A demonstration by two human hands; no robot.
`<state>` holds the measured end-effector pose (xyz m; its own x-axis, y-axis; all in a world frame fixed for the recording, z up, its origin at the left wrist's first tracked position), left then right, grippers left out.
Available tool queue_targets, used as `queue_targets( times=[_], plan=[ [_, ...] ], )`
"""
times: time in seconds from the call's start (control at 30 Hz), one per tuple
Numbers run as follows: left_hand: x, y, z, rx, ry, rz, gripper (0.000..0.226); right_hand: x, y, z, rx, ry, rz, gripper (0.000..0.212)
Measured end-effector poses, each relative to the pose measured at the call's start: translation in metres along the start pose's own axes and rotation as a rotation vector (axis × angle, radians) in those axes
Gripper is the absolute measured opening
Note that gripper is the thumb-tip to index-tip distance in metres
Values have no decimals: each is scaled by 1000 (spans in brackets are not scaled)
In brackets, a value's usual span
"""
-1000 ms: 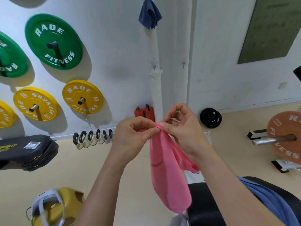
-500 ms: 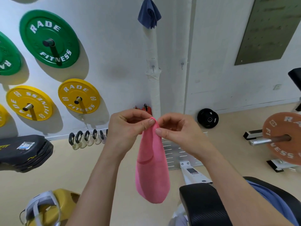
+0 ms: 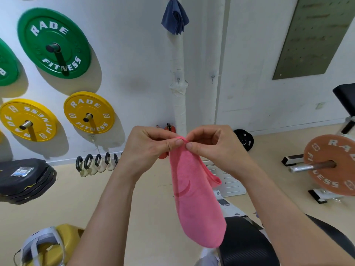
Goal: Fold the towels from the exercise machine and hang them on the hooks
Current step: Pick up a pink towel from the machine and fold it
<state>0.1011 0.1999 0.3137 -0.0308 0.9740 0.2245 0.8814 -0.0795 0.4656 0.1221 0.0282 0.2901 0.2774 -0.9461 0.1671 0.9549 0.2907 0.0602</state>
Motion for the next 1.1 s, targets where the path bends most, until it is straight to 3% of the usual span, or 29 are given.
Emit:
queue_targets(
  times=[0.17, 0.3, 0.4, 0.5, 0.63, 0.87, 0.93, 1.1],
  plan=[
    [-9, 15, -8, -83, 16, 22, 4, 11, 4, 7, 28, -67, 59, 7],
    [-10, 28, -4, -134, 3, 30, 9, 26, 8, 11, -56, -116, 215, 12],
    [-5, 36, -3, -175, 32, -29, 9, 36, 12, 4, -122, -280, 265, 31],
    [11, 44, 9, -182, 36, -135, 20, 46, 13, -8, -225, -524, 315, 34],
    [45, 50, 36, -166, 108, -275, 11, 59, 13, -36, -395, -829, 333, 45],
    [78, 35, 103, 36, 155, -376, 7, 94, 20, -39, -376, -719, 131, 37],
    [79, 31, 115, 99, 130, -403, 17, 96, 23, -37, -331, -652, 83, 29],
    [81, 27, 121, 111, 82, -256, 29, 93, 21, -29, -161, -449, -51, 9]
  ],
)
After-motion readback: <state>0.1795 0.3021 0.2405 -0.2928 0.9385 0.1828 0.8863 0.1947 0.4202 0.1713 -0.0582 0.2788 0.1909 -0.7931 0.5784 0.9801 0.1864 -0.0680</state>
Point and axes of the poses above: each hand's wrist, its own y-axis towards the middle knuckle, its own x-axis out of the back of the hand, z = x × y, the point moved 1 cm from there along y, towards the middle knuckle, and after that the axes turned 15 degrees about -x, right-handed, at the moved point
